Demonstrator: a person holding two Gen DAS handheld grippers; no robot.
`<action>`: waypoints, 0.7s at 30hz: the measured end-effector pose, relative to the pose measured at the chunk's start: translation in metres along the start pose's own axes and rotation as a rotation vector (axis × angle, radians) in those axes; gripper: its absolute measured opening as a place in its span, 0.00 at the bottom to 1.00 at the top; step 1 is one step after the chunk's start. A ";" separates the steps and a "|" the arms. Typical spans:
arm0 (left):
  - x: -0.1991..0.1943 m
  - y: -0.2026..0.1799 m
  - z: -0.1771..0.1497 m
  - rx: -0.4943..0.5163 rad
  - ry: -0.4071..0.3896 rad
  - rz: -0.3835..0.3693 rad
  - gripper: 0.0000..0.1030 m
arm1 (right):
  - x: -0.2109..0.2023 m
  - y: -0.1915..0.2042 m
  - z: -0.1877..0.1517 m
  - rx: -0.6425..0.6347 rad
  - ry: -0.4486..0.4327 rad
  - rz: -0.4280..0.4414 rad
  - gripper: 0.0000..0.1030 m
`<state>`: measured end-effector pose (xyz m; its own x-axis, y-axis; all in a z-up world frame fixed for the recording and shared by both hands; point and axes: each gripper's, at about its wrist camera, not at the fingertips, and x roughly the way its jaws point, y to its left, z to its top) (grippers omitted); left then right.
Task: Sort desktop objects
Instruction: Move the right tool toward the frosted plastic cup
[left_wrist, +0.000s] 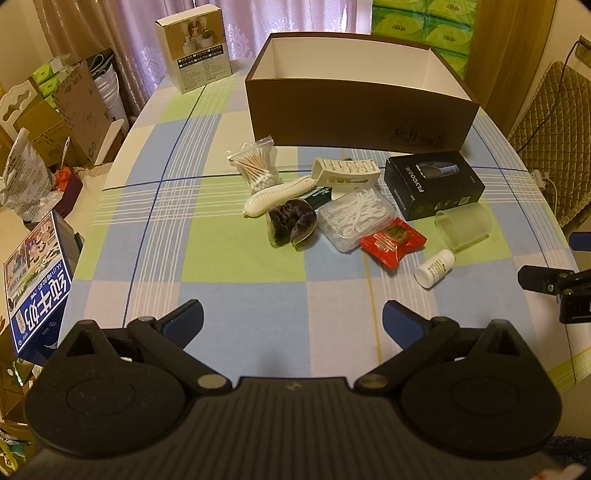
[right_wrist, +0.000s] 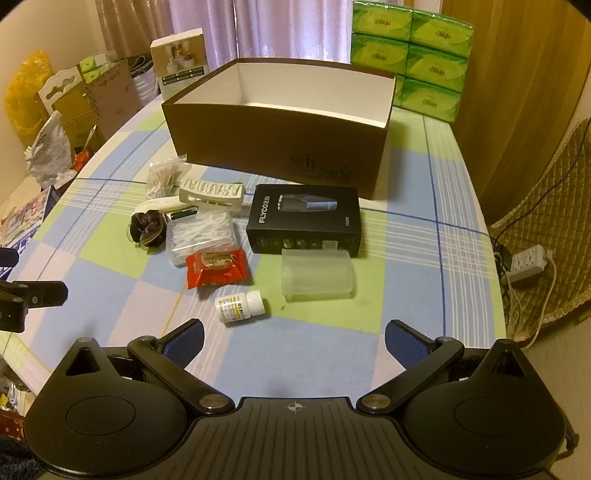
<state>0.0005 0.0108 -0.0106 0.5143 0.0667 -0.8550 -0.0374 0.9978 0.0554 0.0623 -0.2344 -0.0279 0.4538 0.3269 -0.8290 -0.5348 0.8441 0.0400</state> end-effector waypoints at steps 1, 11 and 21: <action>0.000 0.000 0.000 -0.001 0.000 0.000 0.99 | 0.000 0.000 0.000 0.000 -0.001 0.001 0.98; 0.005 0.007 0.003 -0.011 0.009 -0.017 0.99 | 0.001 0.000 0.001 -0.002 0.001 0.002 0.98; 0.010 0.011 0.006 -0.016 0.011 -0.049 0.99 | 0.008 0.003 0.006 0.005 0.009 0.001 0.98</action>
<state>0.0105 0.0220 -0.0155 0.5068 0.0174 -0.8619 -0.0260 0.9997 0.0049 0.0684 -0.2268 -0.0310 0.4473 0.3236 -0.8338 -0.5314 0.8460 0.0432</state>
